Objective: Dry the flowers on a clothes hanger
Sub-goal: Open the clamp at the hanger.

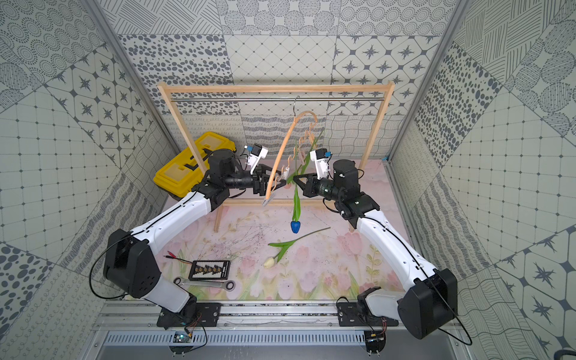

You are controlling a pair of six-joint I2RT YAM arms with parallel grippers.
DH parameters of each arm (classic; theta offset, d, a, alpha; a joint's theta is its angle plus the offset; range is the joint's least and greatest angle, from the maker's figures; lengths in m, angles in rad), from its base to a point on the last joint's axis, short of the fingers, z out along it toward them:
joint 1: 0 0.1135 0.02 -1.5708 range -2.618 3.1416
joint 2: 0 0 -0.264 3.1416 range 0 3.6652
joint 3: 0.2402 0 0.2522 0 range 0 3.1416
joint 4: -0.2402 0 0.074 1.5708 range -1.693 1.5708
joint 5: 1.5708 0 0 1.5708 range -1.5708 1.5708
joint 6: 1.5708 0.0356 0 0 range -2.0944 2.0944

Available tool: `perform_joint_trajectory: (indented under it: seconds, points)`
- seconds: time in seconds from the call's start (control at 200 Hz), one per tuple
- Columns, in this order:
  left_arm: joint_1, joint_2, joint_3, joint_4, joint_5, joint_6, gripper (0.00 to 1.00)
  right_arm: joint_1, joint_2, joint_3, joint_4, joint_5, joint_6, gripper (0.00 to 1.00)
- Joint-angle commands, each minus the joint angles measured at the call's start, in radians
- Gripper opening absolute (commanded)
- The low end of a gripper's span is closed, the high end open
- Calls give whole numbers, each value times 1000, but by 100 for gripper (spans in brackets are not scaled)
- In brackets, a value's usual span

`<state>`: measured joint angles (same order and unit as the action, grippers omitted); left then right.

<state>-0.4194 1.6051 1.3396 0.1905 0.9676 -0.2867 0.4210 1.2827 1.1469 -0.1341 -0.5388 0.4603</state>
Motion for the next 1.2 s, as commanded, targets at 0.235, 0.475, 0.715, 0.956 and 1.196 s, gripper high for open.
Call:
perform_joint_trajectory:
  seconds: [0.235,0.475,0.715,0.956,1.196]
  points:
    - [-25,54,90,-48,86,133,81,0,24,64,3,-62,-14,0]
    - [-49,72,122,-98,51,153,77,4,16,59,-5,-63,-17,0]
    - [-76,83,148,-160,7,184,63,7,11,59,-12,-76,-23,0]
    - [-76,115,206,-178,16,176,41,7,10,68,-39,-73,-42,0]
    - [-77,116,207,-137,19,135,32,6,16,71,-44,-71,-43,0]
